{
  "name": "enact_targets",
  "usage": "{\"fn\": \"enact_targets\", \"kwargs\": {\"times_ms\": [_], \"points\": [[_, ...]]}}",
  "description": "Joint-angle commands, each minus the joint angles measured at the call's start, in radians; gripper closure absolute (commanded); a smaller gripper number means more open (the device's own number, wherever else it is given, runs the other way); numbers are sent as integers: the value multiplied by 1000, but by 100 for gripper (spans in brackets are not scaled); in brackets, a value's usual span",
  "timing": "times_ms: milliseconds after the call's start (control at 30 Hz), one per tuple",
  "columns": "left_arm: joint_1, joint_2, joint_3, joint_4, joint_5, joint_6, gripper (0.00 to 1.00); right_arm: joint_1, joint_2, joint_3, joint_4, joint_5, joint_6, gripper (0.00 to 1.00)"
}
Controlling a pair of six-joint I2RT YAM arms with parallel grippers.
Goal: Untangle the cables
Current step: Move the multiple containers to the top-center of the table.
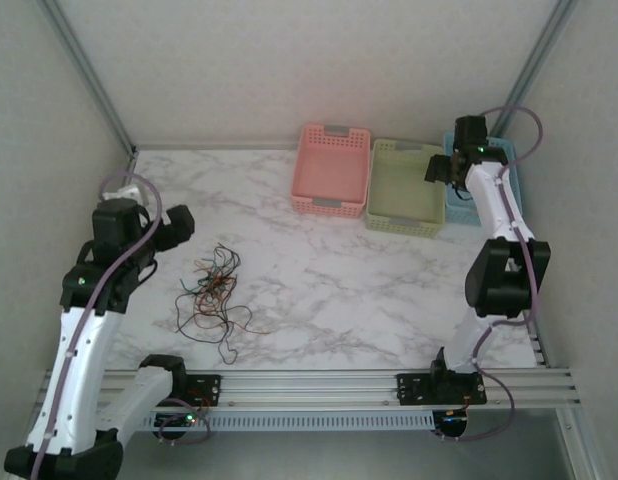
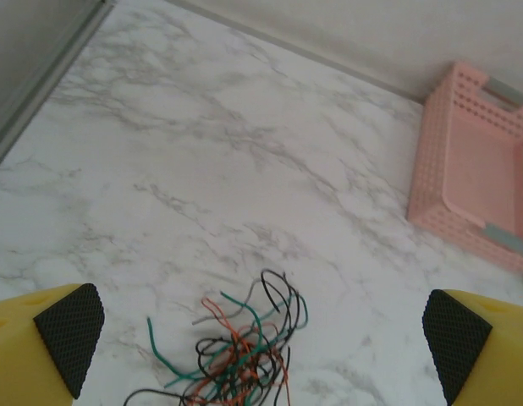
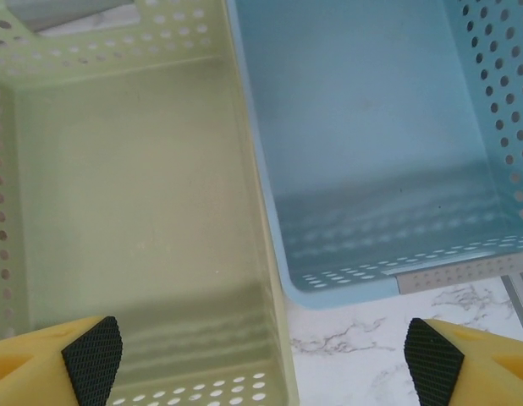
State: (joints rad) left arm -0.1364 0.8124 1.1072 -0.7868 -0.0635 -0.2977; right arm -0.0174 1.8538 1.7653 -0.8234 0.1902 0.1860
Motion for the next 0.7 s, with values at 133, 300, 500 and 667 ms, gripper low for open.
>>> {"fn": "enact_targets", "kwargs": {"times_ms": [133,300,500,667], "points": [[-17,-139,-141,-63,16,26,0,-22,204,286,-218,25,-42,14],[-19,-167,-161,-50,0,22,0,-24,324,417,-265,12,-46,22],[-19,-176,-169,-47,3,20,0,-27,466,565,-342,8,-65,30],[-19,-179,-171,-46,-2,19,0,-35,514,586,-347,1,-71,35]]}}
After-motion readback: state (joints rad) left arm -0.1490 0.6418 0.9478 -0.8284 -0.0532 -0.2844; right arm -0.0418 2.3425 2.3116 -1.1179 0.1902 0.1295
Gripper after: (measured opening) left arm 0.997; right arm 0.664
